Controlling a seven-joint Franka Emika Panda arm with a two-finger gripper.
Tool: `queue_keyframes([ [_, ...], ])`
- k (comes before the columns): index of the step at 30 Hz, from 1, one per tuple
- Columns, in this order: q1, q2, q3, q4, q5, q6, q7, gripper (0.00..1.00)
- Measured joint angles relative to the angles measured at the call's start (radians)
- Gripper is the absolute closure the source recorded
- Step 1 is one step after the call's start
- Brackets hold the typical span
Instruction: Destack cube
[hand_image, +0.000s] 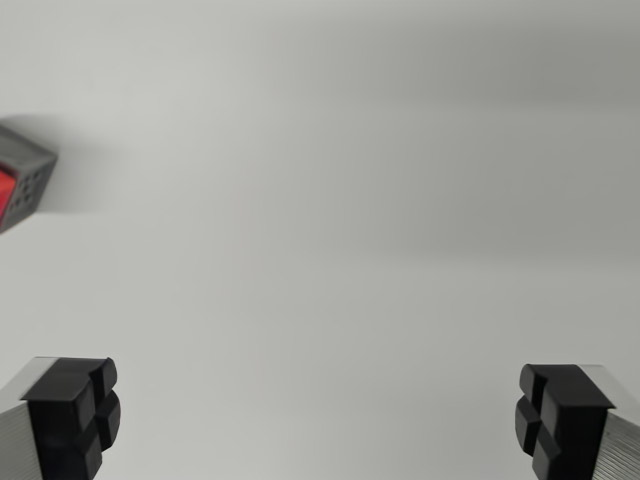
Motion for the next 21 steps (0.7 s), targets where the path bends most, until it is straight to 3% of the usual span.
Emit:
queue_keyframes([
  [21, 0.005, 0.000, 0.001, -0.004, 0.000, 0.003, 0.016, 0.00],
])
